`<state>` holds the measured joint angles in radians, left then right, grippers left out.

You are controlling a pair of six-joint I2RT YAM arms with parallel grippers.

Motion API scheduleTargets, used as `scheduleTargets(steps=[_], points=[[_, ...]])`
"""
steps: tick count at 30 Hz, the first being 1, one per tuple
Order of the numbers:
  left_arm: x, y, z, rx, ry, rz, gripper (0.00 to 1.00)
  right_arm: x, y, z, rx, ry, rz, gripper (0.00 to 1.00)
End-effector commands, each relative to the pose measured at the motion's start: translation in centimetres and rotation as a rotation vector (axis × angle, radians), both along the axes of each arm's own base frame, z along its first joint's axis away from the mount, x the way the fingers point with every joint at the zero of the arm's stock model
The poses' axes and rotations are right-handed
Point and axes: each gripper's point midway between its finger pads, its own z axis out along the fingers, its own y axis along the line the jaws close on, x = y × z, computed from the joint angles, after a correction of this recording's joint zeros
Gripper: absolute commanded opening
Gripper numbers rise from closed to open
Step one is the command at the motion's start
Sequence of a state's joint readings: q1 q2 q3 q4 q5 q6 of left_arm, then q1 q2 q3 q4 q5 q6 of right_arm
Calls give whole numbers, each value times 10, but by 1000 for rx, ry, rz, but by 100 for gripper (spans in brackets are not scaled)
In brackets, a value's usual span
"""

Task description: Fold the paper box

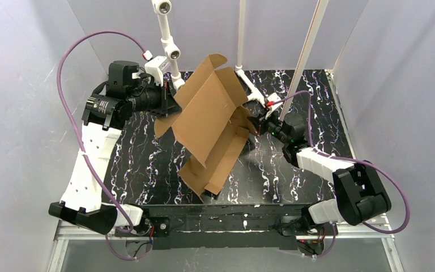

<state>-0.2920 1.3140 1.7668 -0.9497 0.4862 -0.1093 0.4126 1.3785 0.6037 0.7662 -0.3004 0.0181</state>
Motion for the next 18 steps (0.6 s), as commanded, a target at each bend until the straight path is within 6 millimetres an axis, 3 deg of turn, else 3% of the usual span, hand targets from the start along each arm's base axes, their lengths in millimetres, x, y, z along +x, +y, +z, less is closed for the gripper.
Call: scheduleTargets(steps=[1,6,18], points=[[-13,-3,6,-17,-17,-29,0,-20,7,-13,-33,62,88,1],[-16,-5,8,-31,-16,-41,0,-29,12,-21,-40,95,135,3],[-31,-13,7,-46,-18,-108,0,-44,25,-33,-62,146,271,20]])
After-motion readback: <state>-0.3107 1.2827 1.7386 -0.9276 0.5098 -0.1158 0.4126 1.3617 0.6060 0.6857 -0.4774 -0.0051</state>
